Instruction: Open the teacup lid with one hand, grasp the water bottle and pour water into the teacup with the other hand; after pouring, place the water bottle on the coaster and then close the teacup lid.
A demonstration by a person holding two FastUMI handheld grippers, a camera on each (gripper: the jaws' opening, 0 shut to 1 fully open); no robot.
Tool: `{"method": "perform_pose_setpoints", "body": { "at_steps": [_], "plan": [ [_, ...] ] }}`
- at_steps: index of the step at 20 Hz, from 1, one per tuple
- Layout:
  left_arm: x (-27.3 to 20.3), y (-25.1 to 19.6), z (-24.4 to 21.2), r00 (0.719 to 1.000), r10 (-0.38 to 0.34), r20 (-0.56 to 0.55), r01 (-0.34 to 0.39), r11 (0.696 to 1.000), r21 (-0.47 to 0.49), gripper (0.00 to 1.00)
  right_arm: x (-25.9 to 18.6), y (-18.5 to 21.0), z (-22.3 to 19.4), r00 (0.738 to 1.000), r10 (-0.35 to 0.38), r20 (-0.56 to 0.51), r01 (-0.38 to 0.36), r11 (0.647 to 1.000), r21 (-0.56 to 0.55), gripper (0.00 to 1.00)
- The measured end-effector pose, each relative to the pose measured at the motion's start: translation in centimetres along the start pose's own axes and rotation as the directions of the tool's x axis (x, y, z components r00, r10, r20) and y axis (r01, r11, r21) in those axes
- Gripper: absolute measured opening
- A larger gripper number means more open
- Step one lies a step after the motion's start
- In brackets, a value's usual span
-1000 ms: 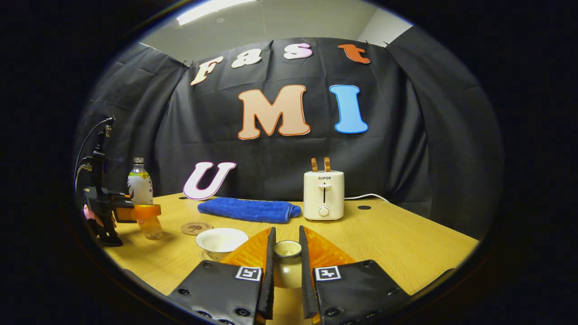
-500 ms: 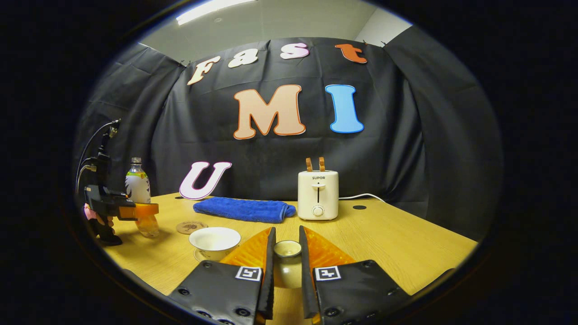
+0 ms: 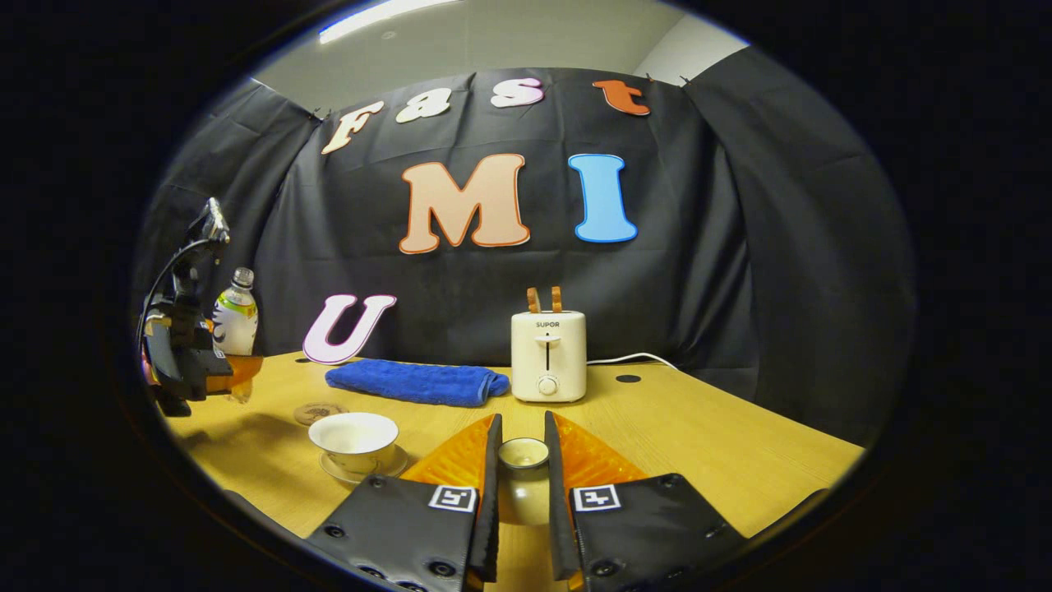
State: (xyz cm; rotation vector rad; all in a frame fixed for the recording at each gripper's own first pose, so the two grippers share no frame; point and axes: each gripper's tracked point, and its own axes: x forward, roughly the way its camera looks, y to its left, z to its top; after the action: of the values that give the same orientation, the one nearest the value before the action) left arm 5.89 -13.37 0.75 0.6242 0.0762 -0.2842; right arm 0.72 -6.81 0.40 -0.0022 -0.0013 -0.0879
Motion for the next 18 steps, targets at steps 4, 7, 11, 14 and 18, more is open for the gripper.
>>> {"method": "perform_pose_setpoints", "body": {
  "at_steps": [4,7,11,14,18],
  "plan": [
    [-0.6,-0.4,0.9,0.999,0.036,0.013,-0.038,0.956,0.292,0.52,0.1,-0.5,0.0,1.0,-0.005,-0.001,0.005,1.0,-0.001,0.28],
    [-0.9,-1.9,1.7,1.0,0.021,0.016,-0.026,0.881,0.473,0.52,0.2,-1.0,0.0,1.0,-0.012,0.0,0.012,1.0,-0.001,0.29],
    [-0.9,-2.5,1.5,1.0,0.018,0.015,-0.023,0.776,0.631,0.51,0.2,-1.4,0.0,1.0,-0.022,0.001,0.022,1.0,-0.001,0.29],
    [-0.6,-2.9,1.3,1.0,0.008,0.005,-0.009,0.712,0.702,0.51,0.2,-1.5,0.1,1.0,-0.023,0.001,0.023,1.0,-0.002,0.28],
    [-0.1,-2.7,0.8,1.0,0.014,0.001,-0.009,0.636,0.772,0.51,0.3,-1.5,0.0,1.0,-0.023,0.001,0.023,1.0,-0.001,0.29]
  ]
}}
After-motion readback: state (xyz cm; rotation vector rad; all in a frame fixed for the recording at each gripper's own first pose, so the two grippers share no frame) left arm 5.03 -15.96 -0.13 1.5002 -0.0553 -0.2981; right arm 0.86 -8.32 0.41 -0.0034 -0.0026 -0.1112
